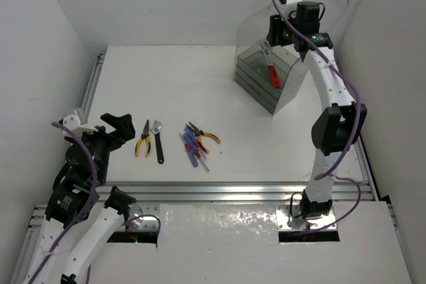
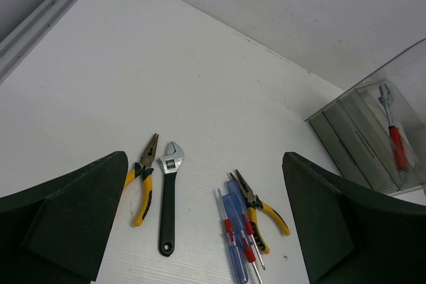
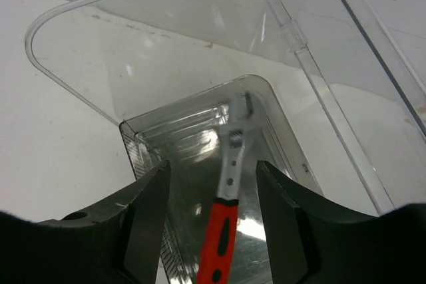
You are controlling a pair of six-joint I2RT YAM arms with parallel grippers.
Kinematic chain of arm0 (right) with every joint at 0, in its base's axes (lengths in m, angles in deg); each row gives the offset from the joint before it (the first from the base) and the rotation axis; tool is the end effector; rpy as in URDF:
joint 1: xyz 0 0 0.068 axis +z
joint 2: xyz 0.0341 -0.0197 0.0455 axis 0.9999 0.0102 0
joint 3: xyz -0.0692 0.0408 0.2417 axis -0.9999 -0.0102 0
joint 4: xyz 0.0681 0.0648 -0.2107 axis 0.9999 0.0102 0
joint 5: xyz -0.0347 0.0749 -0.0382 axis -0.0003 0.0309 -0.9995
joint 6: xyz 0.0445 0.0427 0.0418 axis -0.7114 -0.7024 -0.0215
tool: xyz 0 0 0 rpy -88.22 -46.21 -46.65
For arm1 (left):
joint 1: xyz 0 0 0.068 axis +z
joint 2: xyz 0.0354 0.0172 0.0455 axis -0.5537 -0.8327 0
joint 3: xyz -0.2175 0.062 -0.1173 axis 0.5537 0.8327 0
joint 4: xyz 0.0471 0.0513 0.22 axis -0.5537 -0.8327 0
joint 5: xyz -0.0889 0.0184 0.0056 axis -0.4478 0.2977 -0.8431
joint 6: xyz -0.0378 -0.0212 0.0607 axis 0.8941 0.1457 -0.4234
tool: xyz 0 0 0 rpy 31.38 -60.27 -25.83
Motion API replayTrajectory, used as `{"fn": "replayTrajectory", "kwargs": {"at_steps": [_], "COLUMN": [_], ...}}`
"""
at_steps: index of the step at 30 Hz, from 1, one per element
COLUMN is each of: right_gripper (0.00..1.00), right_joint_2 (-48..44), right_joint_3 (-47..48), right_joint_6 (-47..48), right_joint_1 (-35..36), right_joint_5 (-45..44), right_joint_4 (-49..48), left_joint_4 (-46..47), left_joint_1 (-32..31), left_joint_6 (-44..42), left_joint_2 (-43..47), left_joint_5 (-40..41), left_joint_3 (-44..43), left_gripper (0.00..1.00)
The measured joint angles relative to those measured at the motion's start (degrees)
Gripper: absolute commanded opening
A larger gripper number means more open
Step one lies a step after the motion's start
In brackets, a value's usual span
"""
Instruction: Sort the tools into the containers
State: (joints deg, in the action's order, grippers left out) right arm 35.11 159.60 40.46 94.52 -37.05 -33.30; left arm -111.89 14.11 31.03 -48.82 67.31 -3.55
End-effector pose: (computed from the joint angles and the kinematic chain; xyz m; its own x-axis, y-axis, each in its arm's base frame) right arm 0.4565 0.0504 0.3464 -0.4127 -0.0015 -0.9109 -0.2139 0.9722 0.0953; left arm 0.0861 0.0020 0.3239 -0.0707 -0.3825 -0.9212 -0.2159 0.9075 -0.3603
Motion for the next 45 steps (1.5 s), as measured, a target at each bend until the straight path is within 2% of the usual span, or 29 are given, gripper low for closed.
{"fn": "replayTrajectory", "kwargs": {"at_steps": [11,15,19,22,24,29,32,37,39,45], "right_gripper": [0.69,0.81,0.84,0.84,0.84,0.84,0.84,0.84,0.84,0.84], "right_joint_2": [0.0,-2.1,-10.4,-17.8,-22.0,-26.3,-28.9,-36.1,-38.2,-39.4], "right_joint_3": [3.7,2.8,-9.4,-20.5,-26.5,-33.1,-37.7,-48.9,-51.6,-54.4], "right_joint_6": [-0.2,-1.8,-7.4,-12.1,-14.8,-18.5,-19.1,-19.8,-20.0,-20.1], "right_joint_1": [4.0,11.3,21.7,26.3,27.5,28.4,29.3,29.8,29.8,29.8], "right_joint_5": [-3.0,-8.3,-12.0,-12.9,-13.1,-13.6,-12.7,-10.0,-8.8,-6.5], "right_joint_4": [2.2,2.0,0.9,1.2,2.1,5.8,7.3,7.5,7.6,6.0], "left_joint_4": [0.0,0.0,0.2,-0.6,-1.7,0.0,1.3,3.4,4.1,7.0], "left_joint_1": [0.0,0.0,0.0,0.1,0.1,0.2,1.6,2.8,2.8,2.8], "left_joint_6": [-0.2,-0.2,-0.1,0.5,1.4,4.7,6.6,9.1,9.5,10.7], "left_joint_2": [0.0,0.0,-2.1,-9.7,-19.4,-41.6,-53.5,-63.9,-67.1,-74.1], "left_joint_5": [0.0,0.1,0.0,-0.3,-2.6,-7.1,-10.6,-12.8,-13.0,-13.9], "left_joint_3": [0.0,0.0,0.0,-0.7,-3.1,-6.1,-5.9,-7.0,-8.2,-8.2], "left_gripper": [1.0,1.0,1.0,1.0,1.0,1.0,0.95,0.82,0.71,0.69]}}
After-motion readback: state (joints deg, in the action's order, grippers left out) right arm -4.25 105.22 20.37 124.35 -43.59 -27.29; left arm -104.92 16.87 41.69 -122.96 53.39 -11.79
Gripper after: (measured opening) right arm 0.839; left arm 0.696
